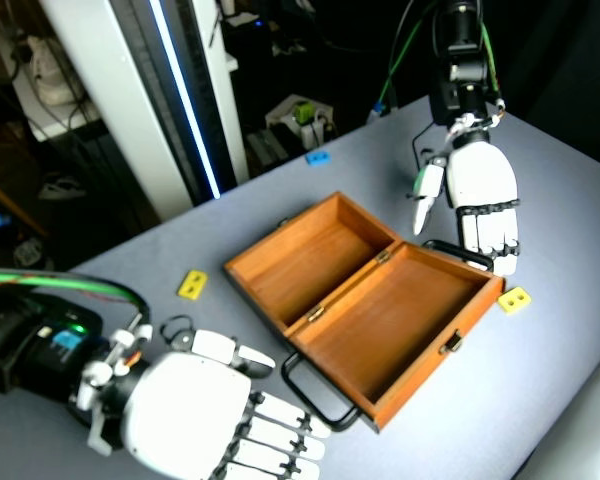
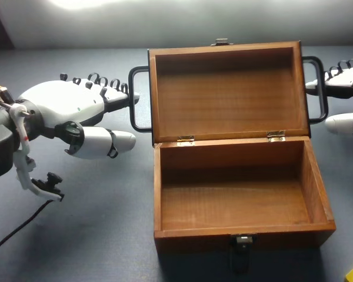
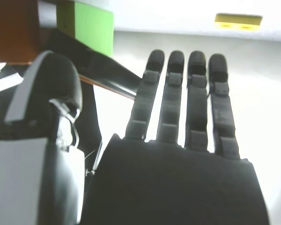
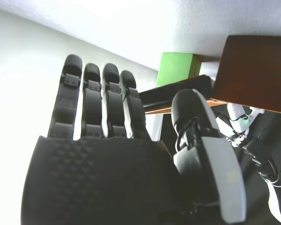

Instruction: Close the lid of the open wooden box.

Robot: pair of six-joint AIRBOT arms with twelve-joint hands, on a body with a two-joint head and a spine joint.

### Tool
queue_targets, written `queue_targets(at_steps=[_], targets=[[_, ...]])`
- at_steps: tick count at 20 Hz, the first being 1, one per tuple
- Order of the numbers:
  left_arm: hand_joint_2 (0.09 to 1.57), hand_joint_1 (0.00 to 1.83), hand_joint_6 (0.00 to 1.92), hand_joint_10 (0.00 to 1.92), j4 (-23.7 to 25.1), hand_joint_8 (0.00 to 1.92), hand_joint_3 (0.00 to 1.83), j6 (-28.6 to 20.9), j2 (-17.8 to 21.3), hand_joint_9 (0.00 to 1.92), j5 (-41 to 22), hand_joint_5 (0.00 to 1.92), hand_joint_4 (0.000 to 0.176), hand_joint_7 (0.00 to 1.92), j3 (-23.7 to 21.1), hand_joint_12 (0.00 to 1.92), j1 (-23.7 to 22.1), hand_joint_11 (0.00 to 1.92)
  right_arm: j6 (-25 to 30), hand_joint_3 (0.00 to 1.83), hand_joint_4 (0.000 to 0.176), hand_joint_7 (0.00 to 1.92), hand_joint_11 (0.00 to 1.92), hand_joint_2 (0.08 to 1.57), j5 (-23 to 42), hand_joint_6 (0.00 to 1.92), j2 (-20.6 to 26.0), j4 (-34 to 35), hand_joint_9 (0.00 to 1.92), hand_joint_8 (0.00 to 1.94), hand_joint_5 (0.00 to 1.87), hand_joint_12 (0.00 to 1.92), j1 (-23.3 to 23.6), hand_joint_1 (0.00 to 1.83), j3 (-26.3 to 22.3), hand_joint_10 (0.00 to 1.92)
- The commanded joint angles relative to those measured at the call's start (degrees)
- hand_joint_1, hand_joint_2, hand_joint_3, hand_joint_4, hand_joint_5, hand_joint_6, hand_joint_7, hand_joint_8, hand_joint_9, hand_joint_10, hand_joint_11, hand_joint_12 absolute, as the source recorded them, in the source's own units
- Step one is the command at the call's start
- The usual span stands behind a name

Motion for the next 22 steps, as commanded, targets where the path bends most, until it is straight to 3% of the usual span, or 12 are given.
queue_targets(at_steps=[1,5,12,17,22], targets=[[1.41,0.02,0.0,0.0,0.62,0.0,0.01,-0.51,-0.02,0.14,-8.9,0.08,0.0,0.11,-0.39,0.16,-1.2,0.08,0.76,0.0,0.0,0.18,0.16,1.47,8.35,0.0,-0.22,0.82,0.12,0.0,0.16,0.0,1.16,0.04,-0.29,0.0],[1.41,0.0,0.0,0.0,0.7,0.0,0.0,-0.52,0.29,0.12,-9.32,0.07,0.0,0.08,-0.74,0.15,-1.5,0.08,0.8,0.0,0.0,0.18,0.18,1.47,8.48,0.0,-0.24,0.74,0.13,0.0,0.16,0.01,1.15,0.0,-0.46,0.01],[1.44,0.03,0.0,0.0,0.75,0.0,0.0,-0.53,0.94,0.09,-9.96,0.06,0.0,0.07,-1.44,0.16,-1.41,0.07,3.19,0.0,0.0,0.18,0.16,1.48,10.15,0.0,-0.24,-0.79,0.13,0.0,0.19,0.01,1.16,0.14,-0.74,0.0],[1.4,0.0,0.0,0.01,0.74,0.0,0.0,-0.85,2.79,0.11,-12.44,0.05,0.0,0.09,-3.29,0.18,-0.48,0.1,3.41,0.0,0.0,0.18,0.14,1.47,13.54,0.0,1.78,-0.83,0.1,0.0,0.17,0.0,1.16,0.04,-3.19,0.0],[1.37,0.0,0.0,0.0,0.37,0.0,0.0,-2.22,4.68,0.08,-16.73,0.0,0.0,0.06,-5.42,0.15,1.65,0.01,3.41,0.0,0.0,0.18,0.14,1.46,16.66,0.0,3.35,-0.69,0.11,0.0,0.16,0.0,1.15,0.01,-5.87,0.0]])
